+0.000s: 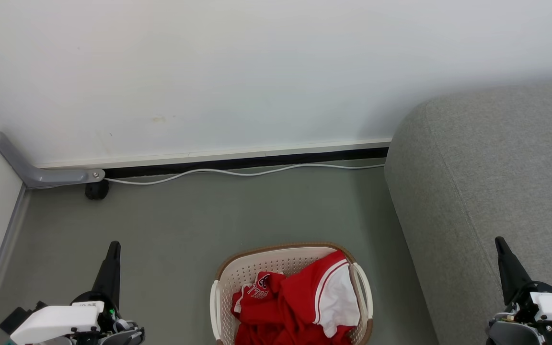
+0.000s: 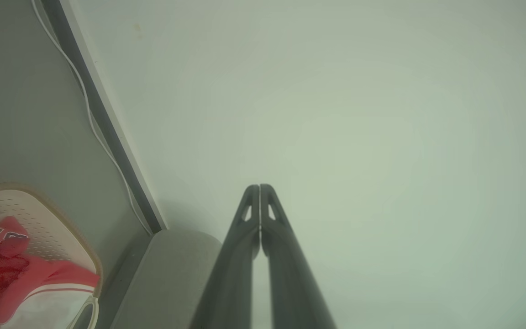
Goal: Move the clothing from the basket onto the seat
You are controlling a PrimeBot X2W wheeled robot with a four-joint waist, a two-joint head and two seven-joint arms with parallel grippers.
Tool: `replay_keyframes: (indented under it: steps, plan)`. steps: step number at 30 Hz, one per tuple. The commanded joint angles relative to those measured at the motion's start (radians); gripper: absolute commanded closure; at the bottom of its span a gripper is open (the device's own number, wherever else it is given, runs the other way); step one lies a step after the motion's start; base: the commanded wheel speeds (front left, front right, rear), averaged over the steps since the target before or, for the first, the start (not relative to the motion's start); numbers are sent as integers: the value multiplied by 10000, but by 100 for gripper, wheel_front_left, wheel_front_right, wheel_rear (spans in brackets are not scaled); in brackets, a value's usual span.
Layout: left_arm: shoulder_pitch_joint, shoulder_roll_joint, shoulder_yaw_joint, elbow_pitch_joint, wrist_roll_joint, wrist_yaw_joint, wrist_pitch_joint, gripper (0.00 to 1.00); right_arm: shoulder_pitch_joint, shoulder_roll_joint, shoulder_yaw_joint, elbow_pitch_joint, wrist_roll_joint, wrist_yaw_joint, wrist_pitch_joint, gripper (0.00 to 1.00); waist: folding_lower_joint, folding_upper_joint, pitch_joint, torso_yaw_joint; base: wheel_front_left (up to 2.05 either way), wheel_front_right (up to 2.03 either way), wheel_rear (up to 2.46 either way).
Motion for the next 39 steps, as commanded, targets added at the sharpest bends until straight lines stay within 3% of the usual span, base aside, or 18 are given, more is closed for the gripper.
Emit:
replay_keyframes:
  steps: [1, 39]
  plan:
    - [-575, 183, 320, -287, -47, -42, 71, 100, -363, -150, 171, -313, 118, 16, 75, 100, 0, 0, 0, 0, 0, 0, 0]
    - [-575, 183, 320, -287, -47, -42, 71, 100, -363, -150, 171, -313, 118, 16, 75, 100, 0, 0, 0, 0, 0, 0, 0]
